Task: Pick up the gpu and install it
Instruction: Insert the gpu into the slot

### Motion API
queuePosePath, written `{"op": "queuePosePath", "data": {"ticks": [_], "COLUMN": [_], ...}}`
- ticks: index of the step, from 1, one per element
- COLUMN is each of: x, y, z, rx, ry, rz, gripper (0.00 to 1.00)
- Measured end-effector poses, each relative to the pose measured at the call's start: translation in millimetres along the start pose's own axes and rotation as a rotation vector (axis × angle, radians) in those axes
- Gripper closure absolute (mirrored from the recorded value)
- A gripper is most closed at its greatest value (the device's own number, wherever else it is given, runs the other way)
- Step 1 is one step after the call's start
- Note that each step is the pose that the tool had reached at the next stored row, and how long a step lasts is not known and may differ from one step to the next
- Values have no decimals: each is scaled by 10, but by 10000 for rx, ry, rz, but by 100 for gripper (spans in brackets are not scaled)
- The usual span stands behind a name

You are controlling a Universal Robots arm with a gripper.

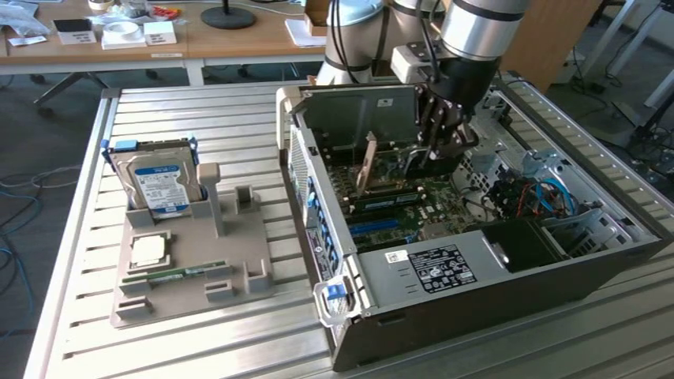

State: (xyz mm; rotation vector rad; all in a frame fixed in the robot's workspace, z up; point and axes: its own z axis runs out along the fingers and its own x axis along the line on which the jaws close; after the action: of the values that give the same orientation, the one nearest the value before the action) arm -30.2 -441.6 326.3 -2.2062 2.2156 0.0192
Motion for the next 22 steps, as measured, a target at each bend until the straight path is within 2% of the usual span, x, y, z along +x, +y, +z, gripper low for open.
{"op": "queuePosePath", "data": {"ticks": [5, 11, 14, 17, 22], "x": [3, 17, 20, 27, 60], "y": [35, 66, 69, 74, 78], "z": [43, 75, 84, 96, 105], "rx": [28, 73, 74, 77, 76], "ry": [-2, -47, -49, -108, -110], "rz": [-1, -1, -4, 0, -2], "gripper": [73, 73, 73, 73, 73]}}
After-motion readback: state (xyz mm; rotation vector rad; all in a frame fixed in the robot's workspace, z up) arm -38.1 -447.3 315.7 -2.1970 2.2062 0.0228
